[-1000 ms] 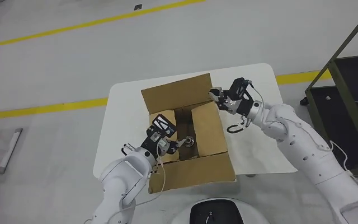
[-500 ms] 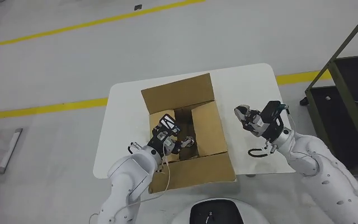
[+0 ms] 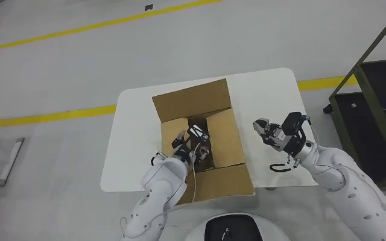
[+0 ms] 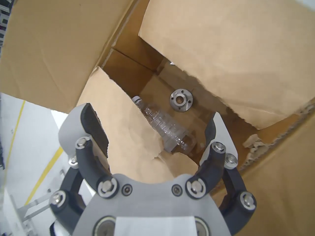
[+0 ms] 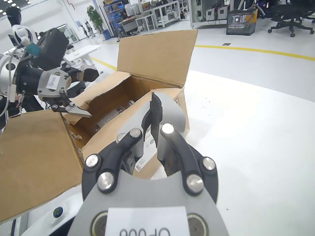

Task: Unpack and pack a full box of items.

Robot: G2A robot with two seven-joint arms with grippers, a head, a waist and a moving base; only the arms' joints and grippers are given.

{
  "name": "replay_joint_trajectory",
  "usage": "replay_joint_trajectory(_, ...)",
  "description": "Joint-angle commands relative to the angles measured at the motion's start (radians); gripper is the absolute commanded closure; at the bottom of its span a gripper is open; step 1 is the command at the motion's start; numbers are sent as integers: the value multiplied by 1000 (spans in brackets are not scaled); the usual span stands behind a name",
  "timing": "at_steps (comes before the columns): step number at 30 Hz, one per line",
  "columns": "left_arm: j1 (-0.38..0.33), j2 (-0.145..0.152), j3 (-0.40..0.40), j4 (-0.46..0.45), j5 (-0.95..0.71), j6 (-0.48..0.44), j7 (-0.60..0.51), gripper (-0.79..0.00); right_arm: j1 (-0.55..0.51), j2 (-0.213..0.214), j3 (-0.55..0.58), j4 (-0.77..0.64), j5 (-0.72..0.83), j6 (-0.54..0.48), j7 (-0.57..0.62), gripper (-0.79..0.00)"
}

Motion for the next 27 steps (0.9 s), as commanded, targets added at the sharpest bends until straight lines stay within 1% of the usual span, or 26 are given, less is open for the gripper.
replay_joint_trajectory(1, -7, -3, 15, 15, 46, 26, -10, -785, -4, 0, 0, -9, -5, 0, -1, 0)
replay_joint_trajectory(6, -8, -6, 27, 38, 110, 56, -31, -785, 5, -1, -19, -27, 7, -28, 14, 0)
replay_joint_trajectory(8, -5, -8, 23, 36, 118, 70, -34, -662, 25, -3, -40, -25, 18, -43, 44, 0)
replay_joint_trajectory(9, -1, -8, 22, 34, 118, 73, -32, -650, 37, -5, -53, -20, 25, -50, 65, 0)
replay_joint_trajectory(10, 1, -9, 22, 33, 123, 71, -34, -653, 54, -6, -69, -12, 32, -59, 86, 0)
replay_joint_trajectory(11, 3, -9, 20, 31, 134, 74, -35, -699, 71, -8, -84, -2, 31, -61, 106, 0)
replay_joint_trajectory(12, 6, -9, 21, 30, 139, 74, -33, -785, 88, -11, -103, 10, 27, -63, 134, 0)
replay_joint_trajectory(16, 9, -9, 15, 28, 176, 65, -35, -785, 155, -22, -177, 69, 17, -61, 210, 0)
replay_joint_trajectory(20, 18, -10, 0, 18, 180, 62, -41, -785, 191, -32, -218, 120, 34, -56, 226, 0)
replay_joint_trajectory(23, 29, -8, -26, -14, 182, 61, -53, -785, 210, -36, -232, 144, 40, -45, 240, 0)
replay_joint_trajectory(27, 55, -3, -76, -78, 192, 54, -63, -785, 220, -38, -239, 152, 49, -44, 237, 0)
